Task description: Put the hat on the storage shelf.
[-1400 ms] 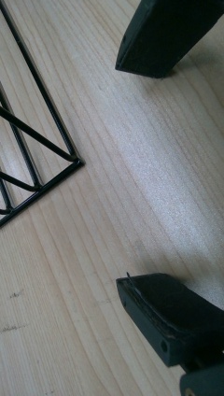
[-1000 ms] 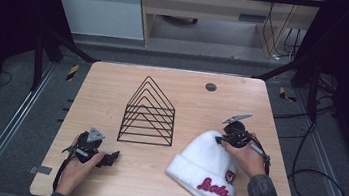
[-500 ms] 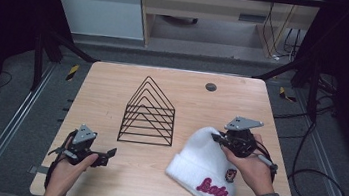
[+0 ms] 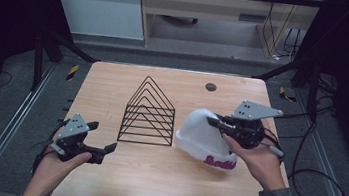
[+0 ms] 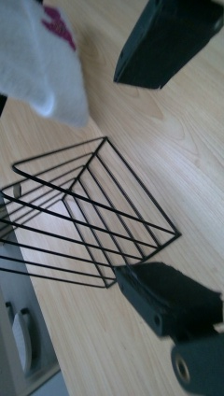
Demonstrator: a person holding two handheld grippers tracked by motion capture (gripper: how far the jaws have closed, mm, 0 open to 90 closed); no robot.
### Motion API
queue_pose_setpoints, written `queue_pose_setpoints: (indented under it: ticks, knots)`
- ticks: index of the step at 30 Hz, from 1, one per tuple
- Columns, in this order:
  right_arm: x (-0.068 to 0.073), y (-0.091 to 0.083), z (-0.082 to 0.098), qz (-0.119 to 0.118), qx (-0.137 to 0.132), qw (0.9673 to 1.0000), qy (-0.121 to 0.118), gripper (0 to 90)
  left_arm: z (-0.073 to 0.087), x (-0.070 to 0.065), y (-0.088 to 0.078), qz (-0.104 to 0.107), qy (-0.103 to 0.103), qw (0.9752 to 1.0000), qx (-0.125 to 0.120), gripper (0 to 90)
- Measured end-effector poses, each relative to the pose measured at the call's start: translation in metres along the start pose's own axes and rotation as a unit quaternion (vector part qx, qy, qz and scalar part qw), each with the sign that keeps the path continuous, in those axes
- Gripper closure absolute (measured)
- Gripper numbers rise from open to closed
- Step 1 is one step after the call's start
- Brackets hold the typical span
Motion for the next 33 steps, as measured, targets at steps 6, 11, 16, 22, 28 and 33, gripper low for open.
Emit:
queue_pose_setpoints:
  ticks: [6,11,16,22,28,33]
  knots:
    - [-0.008,-0.005,-0.027,0.001,-0.026,0.9997,-0.001,84.0,-0.023,0.014,0.000,0.010,0.006,0.9999,-0.011,11.9]
    - [-0.013,-0.005,-0.060,0.010,-0.048,0.9987,-0.013,84.0,-0.033,0.036,0.010,-0.003,-0.007,0.9998,-0.019,11.8]
    - [-0.007,-0.008,-0.081,0.009,-0.067,0.9973,-0.027,84.0,-0.044,0.049,0.014,-0.014,-0.026,0.9982,-0.051,10.9]
    - [-0.002,-0.004,-0.101,0.011,-0.088,0.9955,-0.035,84.0,-0.059,0.071,0.018,-0.057,-0.044,0.9929,-0.094,12.4]
    - [-0.002,-0.004,-0.118,0.018,-0.100,0.9943,-0.033,83.9,-0.070,0.084,0.020,-0.064,-0.023,0.9967,-0.044,14.5]
    - [0.000,0.002,-0.132,0.017,-0.105,0.9938,-0.034,83.9,-0.070,0.078,0.029,-0.039,-0.014,0.9989,-0.022,13.7]
Point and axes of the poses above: each handheld gripper's, and its own axes: y roughly forward along the jaws, z roughly out of its underside, x roughly to its left, the point moved 3 cm from there along y, roughly forward along the jaws, and after that the axes turned 9 degrees about y, right-handed, at the moved point
